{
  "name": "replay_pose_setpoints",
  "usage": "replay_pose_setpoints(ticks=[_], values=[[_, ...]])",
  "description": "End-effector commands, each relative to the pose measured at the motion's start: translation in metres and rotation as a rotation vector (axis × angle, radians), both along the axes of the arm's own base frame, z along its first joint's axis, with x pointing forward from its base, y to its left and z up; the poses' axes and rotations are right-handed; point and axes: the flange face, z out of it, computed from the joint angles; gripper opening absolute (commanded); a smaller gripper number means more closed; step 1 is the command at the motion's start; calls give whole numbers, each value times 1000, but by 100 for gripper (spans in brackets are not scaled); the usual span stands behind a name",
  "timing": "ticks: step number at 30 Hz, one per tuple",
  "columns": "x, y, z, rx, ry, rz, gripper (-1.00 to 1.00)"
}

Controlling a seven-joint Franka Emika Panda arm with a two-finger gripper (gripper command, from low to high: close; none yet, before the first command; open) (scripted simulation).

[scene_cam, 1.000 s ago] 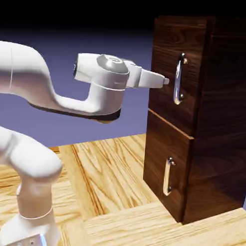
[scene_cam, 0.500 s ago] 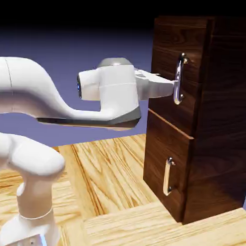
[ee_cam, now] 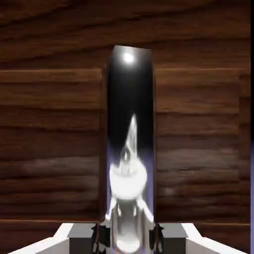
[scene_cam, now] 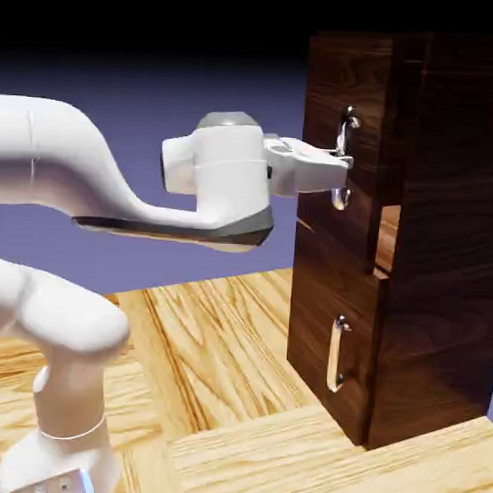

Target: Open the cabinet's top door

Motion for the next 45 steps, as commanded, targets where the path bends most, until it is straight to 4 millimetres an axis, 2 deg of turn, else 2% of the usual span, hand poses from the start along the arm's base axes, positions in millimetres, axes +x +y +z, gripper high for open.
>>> replay_pose_setpoints(ticks=[1, 13, 26, 36, 45], values=[[-5, 5, 0, 1, 0, -26, -100], [-59, 65, 0, 1, 0, -308, -100], [-97, 147, 0, 1, 0, -627, -100], [-107, 229, 0, 1, 0, -915, -100], [-95, 303, 0, 1, 0, -1179, -100]])
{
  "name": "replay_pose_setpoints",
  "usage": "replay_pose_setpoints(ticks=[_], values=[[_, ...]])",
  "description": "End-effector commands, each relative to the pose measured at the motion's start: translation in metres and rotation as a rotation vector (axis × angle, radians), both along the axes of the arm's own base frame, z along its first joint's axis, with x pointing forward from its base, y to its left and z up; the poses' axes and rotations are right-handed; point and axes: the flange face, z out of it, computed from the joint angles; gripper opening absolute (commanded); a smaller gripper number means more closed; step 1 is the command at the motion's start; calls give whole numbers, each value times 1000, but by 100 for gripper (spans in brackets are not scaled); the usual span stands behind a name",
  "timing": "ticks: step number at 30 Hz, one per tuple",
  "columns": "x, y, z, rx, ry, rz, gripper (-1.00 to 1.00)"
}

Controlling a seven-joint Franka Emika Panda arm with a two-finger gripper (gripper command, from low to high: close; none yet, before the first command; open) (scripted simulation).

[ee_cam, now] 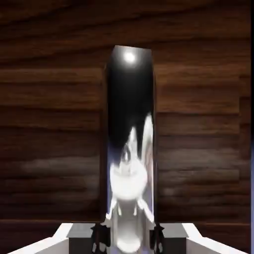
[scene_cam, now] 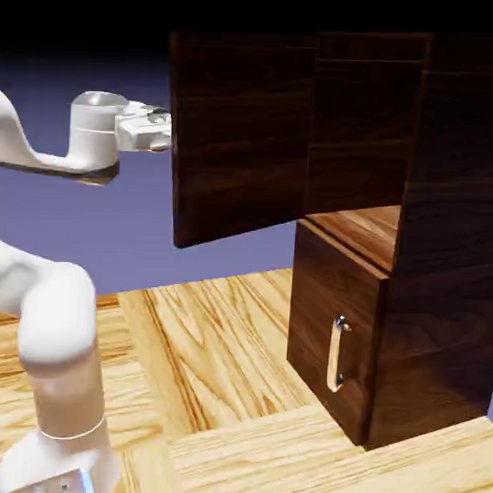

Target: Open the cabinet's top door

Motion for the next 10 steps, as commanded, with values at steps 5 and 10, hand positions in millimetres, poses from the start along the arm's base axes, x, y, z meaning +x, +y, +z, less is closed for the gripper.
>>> replay_pose_setpoints(ticks=[5, 10], values=[[11, 31, 0, 0, 0, -116, -100], [19, 48, 0, 0, 0, -184, 100]])
